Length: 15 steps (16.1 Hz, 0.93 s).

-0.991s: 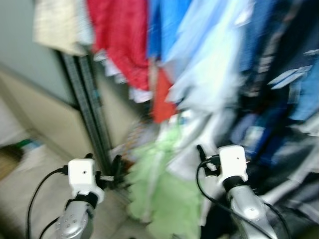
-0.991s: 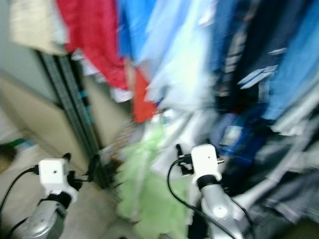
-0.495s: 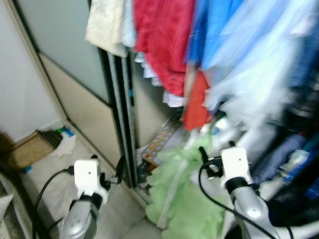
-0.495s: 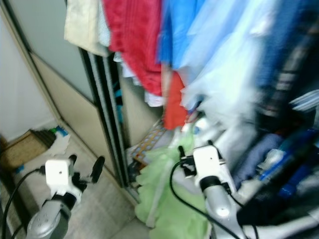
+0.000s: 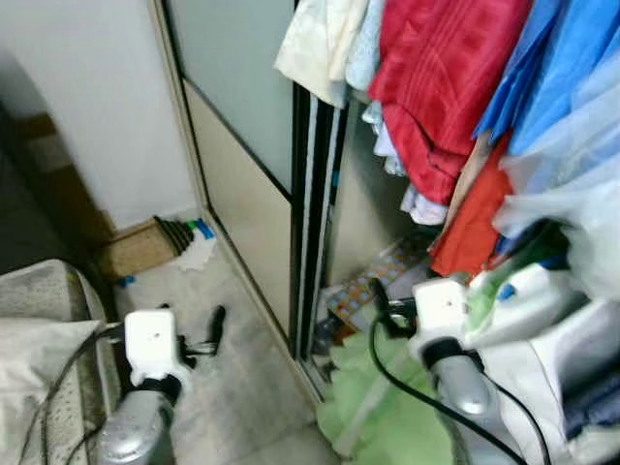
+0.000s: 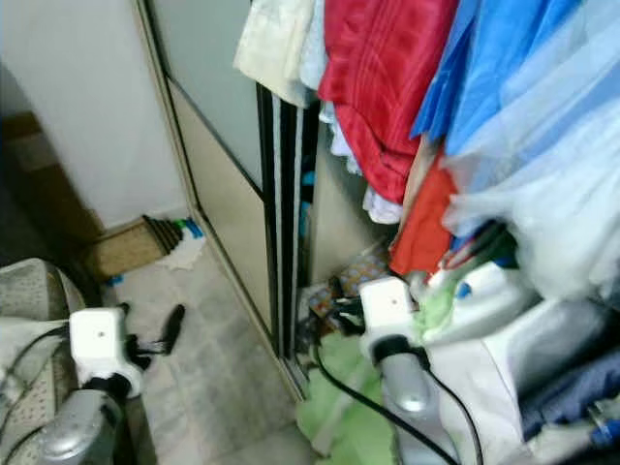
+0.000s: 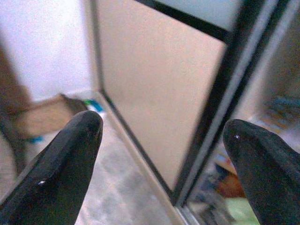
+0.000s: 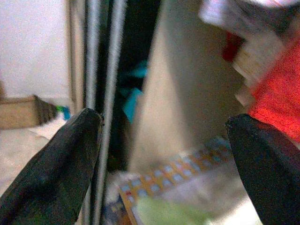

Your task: Clean up the room

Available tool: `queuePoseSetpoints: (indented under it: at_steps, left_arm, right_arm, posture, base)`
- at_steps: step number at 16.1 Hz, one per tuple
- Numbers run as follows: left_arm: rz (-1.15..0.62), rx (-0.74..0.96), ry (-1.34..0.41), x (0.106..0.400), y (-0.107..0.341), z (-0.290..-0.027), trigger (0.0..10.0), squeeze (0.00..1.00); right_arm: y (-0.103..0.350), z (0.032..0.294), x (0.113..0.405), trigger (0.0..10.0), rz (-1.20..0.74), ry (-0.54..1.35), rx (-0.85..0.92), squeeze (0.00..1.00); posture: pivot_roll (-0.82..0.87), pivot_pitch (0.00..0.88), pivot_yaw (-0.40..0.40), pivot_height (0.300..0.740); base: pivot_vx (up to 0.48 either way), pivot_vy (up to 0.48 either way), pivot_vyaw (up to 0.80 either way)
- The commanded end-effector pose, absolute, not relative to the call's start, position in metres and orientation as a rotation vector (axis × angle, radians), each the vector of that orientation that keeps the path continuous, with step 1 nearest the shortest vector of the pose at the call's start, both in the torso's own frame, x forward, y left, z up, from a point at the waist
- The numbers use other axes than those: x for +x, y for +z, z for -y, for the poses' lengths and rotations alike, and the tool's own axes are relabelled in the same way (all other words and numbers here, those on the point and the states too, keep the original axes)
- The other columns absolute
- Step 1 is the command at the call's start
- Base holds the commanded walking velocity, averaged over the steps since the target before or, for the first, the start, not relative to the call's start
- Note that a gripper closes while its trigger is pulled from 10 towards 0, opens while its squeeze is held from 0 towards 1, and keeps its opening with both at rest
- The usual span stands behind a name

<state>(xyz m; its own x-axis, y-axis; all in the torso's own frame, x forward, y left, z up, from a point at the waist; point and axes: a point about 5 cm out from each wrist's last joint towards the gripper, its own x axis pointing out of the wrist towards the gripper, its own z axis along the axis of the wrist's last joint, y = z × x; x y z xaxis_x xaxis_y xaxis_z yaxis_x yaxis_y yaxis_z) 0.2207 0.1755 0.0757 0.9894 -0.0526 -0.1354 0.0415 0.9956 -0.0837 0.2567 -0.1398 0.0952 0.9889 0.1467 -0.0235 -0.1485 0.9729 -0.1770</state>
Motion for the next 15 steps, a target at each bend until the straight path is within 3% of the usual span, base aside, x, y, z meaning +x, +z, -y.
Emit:
queuePoseSetpoints:
  at_steps: [1,15]
  left_arm:
    - [-0.139,-0.088,-0.06,0.2219,0.0763,-0.1689,10.0,0.0]
    - [-0.175,-0.107,-0.048,0.2203,0.0724,-0.1699,10.0,0.0]
  right_arm:
    - [0.0925,0.1508,0.2567,10.0,-0.024,0.123,-0.195,0.0]
    - [0.0883,0.1512,0.2562,10.0,-0.031,0.142,-0.195,0.0]
  posture:
    - [-0.12,0.0,-0.032,0.74]
    - [-0.13,0.0,-0.036,0.74]
  base:
    - [0.0,0.0,0.8]
    - [0.0,0.0,0.8]
